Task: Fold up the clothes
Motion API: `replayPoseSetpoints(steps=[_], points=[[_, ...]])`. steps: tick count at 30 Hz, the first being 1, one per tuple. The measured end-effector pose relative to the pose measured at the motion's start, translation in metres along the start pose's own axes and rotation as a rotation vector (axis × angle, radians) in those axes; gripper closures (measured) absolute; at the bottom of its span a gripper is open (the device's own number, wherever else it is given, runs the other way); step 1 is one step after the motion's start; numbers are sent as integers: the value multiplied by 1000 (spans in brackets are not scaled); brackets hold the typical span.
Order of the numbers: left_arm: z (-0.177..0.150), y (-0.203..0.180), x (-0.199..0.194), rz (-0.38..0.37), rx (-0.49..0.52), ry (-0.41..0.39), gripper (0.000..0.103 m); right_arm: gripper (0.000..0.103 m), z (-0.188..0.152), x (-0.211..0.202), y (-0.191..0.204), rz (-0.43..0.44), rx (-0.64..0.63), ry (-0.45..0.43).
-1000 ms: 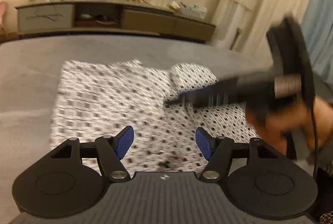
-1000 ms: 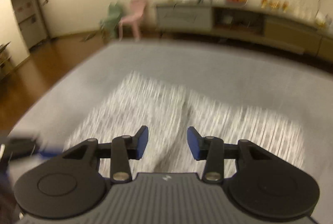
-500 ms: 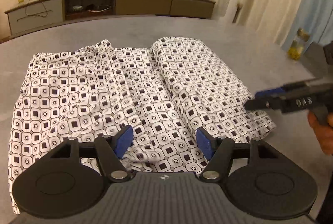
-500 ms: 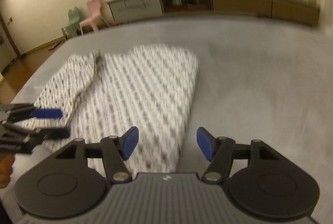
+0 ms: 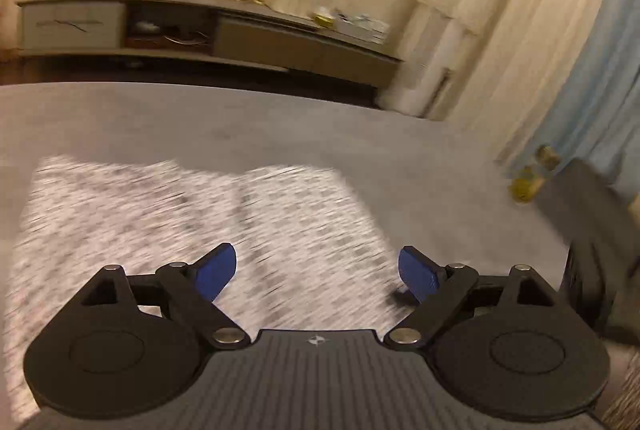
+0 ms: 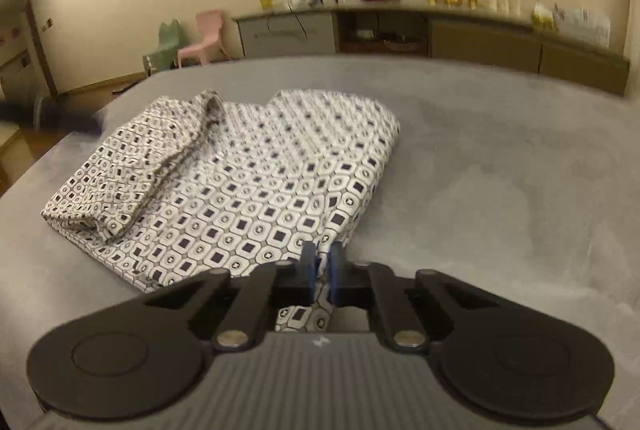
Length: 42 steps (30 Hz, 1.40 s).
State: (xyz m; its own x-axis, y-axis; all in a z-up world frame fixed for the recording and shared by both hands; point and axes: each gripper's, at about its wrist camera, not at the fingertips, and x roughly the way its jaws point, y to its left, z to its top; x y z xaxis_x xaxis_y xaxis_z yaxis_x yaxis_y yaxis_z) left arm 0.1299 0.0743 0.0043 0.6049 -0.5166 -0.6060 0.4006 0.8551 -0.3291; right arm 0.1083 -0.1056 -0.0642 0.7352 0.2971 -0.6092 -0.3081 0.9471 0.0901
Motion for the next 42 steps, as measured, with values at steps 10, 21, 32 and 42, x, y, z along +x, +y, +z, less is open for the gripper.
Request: replayPoseSetpoints(steps=[10, 21, 32, 42], points=[[9, -72, 132, 170, 204, 275, 76, 99, 3, -19, 33, 22, -174, -122], [42, -57, 94, -23, -69, 130, 97, 99, 32, -38, 6, 34, -59, -212], [31, 18, 29, -78, -299, -81, 97, 100, 71, -45, 38, 77, -178, -304], [-41, 133, 16, 131, -473, -55, 91, 85, 36, 68, 129, 117, -411, 34]])
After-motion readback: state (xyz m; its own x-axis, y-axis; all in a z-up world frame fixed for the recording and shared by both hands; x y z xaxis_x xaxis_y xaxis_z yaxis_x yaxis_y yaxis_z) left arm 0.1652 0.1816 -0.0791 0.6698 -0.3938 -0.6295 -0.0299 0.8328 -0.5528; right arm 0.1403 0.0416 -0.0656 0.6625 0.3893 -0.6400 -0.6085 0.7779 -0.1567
